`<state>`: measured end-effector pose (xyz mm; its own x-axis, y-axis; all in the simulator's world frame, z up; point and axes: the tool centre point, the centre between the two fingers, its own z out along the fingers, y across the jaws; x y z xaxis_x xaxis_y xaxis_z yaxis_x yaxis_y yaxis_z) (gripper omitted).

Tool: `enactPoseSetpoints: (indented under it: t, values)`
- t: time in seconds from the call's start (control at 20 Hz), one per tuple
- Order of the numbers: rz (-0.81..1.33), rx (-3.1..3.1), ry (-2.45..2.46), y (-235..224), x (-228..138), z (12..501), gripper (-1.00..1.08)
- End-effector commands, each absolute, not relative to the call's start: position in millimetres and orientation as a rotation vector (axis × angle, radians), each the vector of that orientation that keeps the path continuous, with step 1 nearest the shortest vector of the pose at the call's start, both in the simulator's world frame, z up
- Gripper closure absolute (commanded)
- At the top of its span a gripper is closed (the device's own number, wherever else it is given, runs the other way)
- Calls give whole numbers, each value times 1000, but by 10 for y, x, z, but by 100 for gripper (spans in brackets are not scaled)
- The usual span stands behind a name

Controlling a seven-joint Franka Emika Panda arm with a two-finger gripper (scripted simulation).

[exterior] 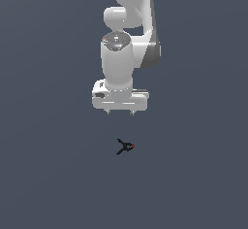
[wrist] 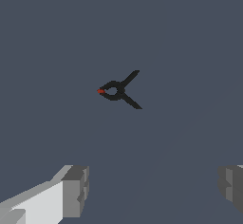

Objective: Pick up the object and move it to a goal position.

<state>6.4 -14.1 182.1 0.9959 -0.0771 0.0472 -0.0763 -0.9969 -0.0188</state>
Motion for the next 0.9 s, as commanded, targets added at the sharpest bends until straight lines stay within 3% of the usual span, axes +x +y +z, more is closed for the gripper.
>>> enactPoseSetpoints:
  t: [0.0, 0.5, 0.85]
  values:
    - [-75, -3121, 120, -141, 64, 1821, -92]
    - [-66, -3104, 15, 257, 50, 1838, -92]
    - [-64, -3103, 46, 244, 62, 1825, -92]
